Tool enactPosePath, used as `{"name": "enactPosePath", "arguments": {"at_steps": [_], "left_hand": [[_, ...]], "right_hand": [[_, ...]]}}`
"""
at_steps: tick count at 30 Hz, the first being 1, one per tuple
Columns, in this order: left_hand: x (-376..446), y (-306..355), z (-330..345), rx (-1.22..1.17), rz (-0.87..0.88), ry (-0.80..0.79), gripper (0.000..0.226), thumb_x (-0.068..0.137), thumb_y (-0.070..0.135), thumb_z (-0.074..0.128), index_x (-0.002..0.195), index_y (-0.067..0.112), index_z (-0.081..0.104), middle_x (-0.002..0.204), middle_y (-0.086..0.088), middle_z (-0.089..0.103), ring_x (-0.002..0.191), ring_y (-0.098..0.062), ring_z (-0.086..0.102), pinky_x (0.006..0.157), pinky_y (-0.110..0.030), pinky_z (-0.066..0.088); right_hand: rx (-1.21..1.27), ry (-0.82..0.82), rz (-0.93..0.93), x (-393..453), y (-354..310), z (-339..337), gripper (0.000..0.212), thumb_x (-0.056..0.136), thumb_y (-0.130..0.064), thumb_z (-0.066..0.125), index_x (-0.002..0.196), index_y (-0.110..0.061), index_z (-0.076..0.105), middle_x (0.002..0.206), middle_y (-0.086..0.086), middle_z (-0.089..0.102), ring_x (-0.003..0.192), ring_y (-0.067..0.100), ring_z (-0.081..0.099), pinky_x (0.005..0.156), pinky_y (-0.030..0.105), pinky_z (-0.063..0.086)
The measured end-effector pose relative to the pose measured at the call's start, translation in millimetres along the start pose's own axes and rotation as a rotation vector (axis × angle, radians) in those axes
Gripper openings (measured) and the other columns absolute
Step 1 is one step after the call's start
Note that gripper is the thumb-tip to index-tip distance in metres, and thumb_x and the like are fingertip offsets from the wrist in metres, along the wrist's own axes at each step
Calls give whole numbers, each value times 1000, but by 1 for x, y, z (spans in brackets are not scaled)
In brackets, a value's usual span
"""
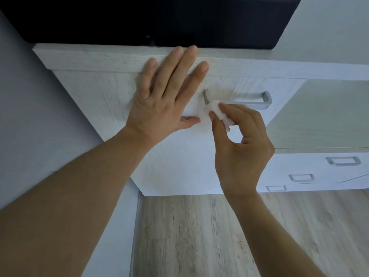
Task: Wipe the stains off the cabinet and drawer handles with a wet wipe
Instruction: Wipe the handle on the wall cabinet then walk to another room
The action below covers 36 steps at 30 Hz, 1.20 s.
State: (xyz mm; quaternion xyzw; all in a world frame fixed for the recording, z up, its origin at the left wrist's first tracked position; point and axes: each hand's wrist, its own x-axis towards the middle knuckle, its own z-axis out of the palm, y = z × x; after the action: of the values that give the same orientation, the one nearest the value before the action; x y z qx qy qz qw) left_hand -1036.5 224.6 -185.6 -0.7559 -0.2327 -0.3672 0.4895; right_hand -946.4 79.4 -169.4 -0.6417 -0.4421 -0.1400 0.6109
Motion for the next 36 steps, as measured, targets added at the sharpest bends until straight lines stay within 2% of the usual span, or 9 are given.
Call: {"name": "enactPosePath", "arguments": {"at_steps": [3,5,7,13,18,22,27,30,36], "left_hand": [[-1,0,0,2,-1,-13,110,83,82,29,149,4,-12,148,-16,12,144,-35,-2,114,-46,0],[-2,0,-1,-1,13,-23,110,83,82,29,148,3,-13,147,-16,15,142,-36,9,113,-46,1],[-2,-1,-2,-15,27,-22,111,83,81,29,148,2,-15,145,-16,17,135,-32,18,111,-47,3],[-2,-2,-6,-35,35,-44,110,84,79,28,147,1,-16,145,-17,17,132,-31,22,110,-46,6],[0,-1,-7,-30,29,-71,111,83,81,27,148,1,-15,144,-18,19,132,-33,24,106,-49,22],[4,5,-12,-25,-23,-113,104,81,82,29,147,4,5,143,-19,20,131,-34,24,106,-51,30],[7,7,-14,-36,-62,-148,110,81,80,34,149,2,-2,142,-22,18,131,-37,22,105,-54,22],[8,7,-15,-58,-71,-147,104,80,80,37,144,2,13,141,-23,18,131,-38,23,105,-55,22],[5,7,-14,-39,-39,-131,112,84,80,25,145,-3,-20,141,-25,17,129,-39,22,104,-55,26]], "right_hand": [[-7,-15,-16,0,3,-2,14,83,-11,70,96,-6,70,92,-1,64,88,11,61,80,15,48],[-41,-18,-48,1,6,-4,15,84,-15,68,97,-8,70,92,-5,60,88,13,58,78,33,52],[-66,-13,-75,2,8,-5,14,85,-15,68,96,-9,70,92,-10,56,87,10,54,74,39,51],[-99,5,-20,5,15,-14,13,85,-11,68,96,-5,70,92,3,65,83,17,60,74,24,50],[-127,-9,5,11,20,-24,12,85,-10,68,96,-5,69,91,7,65,81,20,60,72,10,41],[-145,-14,10,16,26,-32,12,86,-10,66,96,-5,69,91,7,64,82,22,61,72,10,41],[-166,-10,17,22,37,-42,13,87,-9,63,98,-5,69,93,9,63,84,26,61,71,9,40],[-173,-9,15,25,43,-48,14,88,-8,62,99,-4,69,92,9,61,84,19,57,72,3,38],[-164,4,82,46,55,-56,16,88,-8,61,101,-5,69,94,-1,52,82,10,52,73,1,35]]}}
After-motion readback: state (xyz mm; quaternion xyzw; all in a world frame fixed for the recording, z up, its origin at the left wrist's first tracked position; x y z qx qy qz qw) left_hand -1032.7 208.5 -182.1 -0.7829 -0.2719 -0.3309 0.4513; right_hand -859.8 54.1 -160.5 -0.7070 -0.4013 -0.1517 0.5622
